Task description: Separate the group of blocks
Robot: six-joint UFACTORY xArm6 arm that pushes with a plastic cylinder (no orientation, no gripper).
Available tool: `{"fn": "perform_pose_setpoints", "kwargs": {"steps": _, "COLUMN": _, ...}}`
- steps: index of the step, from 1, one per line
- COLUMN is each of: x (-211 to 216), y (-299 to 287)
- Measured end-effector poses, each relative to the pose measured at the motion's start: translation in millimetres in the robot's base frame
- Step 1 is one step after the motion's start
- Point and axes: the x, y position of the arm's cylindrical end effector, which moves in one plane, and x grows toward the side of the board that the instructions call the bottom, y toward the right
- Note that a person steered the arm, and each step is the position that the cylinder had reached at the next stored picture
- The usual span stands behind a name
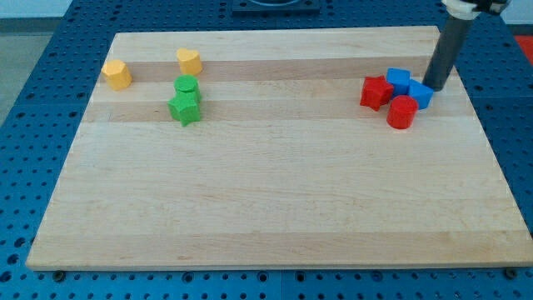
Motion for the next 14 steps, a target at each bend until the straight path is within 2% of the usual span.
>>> {"fn": "perform_pose_setpoints", "kwargs": {"steps": 4, "x": 5, "y": -2}}
{"fn": "perform_pose_setpoints", "kwargs": {"steps": 7, "x": 27, "y": 6}}
{"fn": "perform_pose_setpoints", "kwargs": {"steps": 9, "x": 30, "y": -12}}
{"fn": "perform_pose_setpoints", "kwargs": {"steps": 12, "x": -14, "y": -73}}
{"fn": "perform_pose_setpoints", "kwargs": {"steps": 14, "x": -17, "y": -108}}
